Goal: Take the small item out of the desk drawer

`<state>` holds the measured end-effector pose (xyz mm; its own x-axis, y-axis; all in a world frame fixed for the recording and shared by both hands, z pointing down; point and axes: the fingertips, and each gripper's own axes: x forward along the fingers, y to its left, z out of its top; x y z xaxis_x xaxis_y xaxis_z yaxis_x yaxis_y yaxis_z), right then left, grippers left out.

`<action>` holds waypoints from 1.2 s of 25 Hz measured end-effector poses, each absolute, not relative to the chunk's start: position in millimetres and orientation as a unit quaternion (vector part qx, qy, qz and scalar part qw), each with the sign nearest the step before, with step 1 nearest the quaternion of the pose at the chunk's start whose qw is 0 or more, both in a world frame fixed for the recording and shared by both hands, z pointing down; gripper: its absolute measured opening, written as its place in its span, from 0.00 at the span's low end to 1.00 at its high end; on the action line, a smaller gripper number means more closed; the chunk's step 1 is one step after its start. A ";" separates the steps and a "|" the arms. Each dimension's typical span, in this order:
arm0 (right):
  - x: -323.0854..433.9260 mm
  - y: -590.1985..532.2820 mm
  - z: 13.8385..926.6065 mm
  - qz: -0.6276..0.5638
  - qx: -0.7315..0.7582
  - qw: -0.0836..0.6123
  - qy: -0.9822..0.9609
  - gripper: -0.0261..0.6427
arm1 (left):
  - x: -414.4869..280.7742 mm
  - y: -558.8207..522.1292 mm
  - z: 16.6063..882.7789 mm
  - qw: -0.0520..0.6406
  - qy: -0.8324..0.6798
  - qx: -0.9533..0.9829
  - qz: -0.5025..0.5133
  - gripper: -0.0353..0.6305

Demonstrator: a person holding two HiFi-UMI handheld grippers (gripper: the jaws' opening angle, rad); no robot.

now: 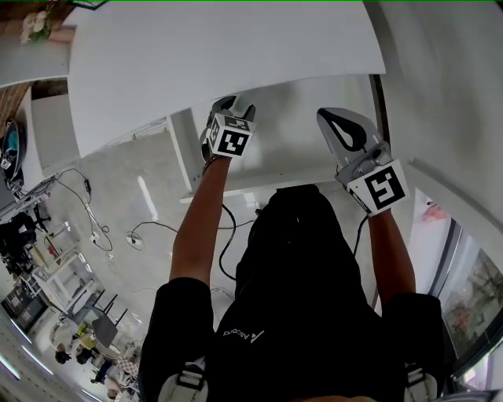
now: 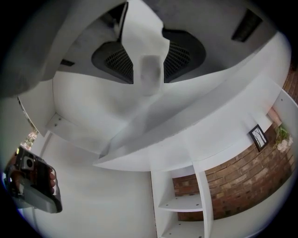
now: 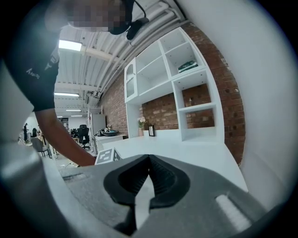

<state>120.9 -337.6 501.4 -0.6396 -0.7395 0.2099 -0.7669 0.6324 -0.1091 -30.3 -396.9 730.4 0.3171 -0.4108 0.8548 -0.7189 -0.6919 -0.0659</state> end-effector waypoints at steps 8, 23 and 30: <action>124.8 -334.0 524.4 0.109 0.421 0.081 -0.897 0.04 | -24.2 -397.4 751.5 0.176 -0.357 0.787 0.472 0.35; 121.7 -339.9 536.7 0.100 0.418 0.085 -0.899 0.04 | -20.3 -391.3 732.9 0.182 -0.351 0.803 0.446 0.32; 108.5 -339.9 509.9 0.081 0.415 0.075 -0.903 0.04 | -10.4 -376.9 653.0 0.159 -0.362 0.842 0.367 0.32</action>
<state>108.5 -339.9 509.9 -0.6448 -0.7373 0.2018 -0.7614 0.6428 -0.0841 -10.4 -376.9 653.0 0.4689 -0.4922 0.7334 -0.7258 -0.6879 0.0024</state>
